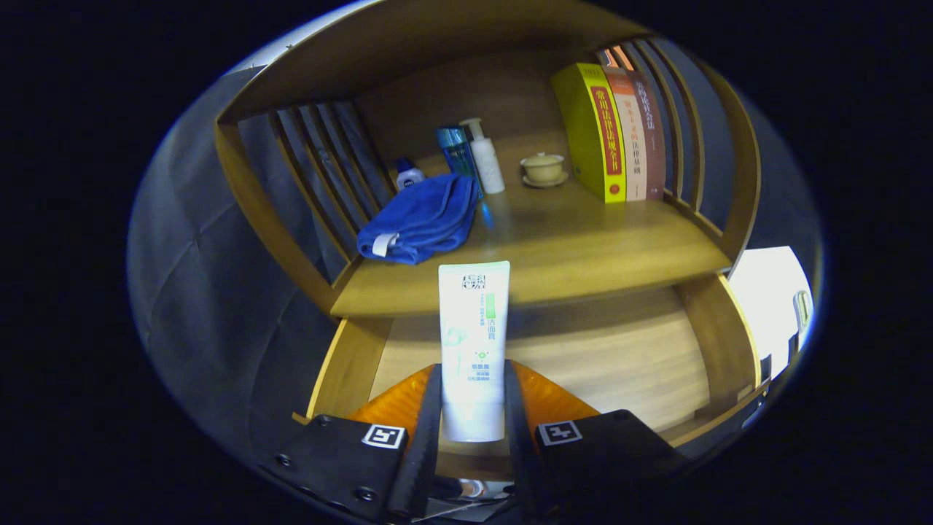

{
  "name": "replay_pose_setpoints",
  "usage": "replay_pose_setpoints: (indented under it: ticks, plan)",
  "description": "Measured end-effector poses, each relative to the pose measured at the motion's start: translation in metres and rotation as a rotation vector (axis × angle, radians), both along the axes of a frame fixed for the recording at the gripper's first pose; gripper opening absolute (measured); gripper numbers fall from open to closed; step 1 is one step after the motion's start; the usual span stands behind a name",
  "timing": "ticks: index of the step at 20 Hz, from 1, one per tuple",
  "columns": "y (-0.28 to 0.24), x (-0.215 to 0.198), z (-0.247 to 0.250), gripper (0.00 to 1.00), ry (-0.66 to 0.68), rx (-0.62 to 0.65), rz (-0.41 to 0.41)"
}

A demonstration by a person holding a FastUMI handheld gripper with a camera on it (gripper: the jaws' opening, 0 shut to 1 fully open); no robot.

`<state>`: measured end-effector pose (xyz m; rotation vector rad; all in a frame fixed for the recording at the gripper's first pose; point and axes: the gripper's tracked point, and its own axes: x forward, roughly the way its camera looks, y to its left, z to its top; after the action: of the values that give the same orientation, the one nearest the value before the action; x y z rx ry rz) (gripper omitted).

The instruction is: Pull open the drawer, take out the items inside it, and place them on the countertop above the cabinet.

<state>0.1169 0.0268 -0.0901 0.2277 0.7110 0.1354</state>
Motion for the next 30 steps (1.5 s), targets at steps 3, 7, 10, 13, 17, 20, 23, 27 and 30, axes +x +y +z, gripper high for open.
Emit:
replay_pose_setpoints:
  ticks: [3,7,10,13,17,20,23,27,30]
  plan:
    - [0.001,0.022,0.01,0.52,-0.033,0.017,-0.011]
    - [-0.012,0.066,0.011,0.52,-0.074,-0.04,-0.053]
    - [-0.019,0.098,0.008,0.53,-0.09,-0.064,-0.077]
    - [-0.029,0.129,-0.005,0.53,-0.082,-0.094,-0.103]
    - [-0.036,0.146,-0.026,0.52,-0.049,-0.12,-0.122]
    - [-0.037,0.149,-0.032,0.53,-0.049,-0.141,-0.122]
    - [-0.038,0.153,-0.032,0.53,-0.065,-0.15,-0.131]
    - [-0.038,0.153,-0.032,0.56,-0.075,-0.175,-0.129]
    - [-0.036,0.152,-0.033,0.58,-0.079,-0.163,-0.136]
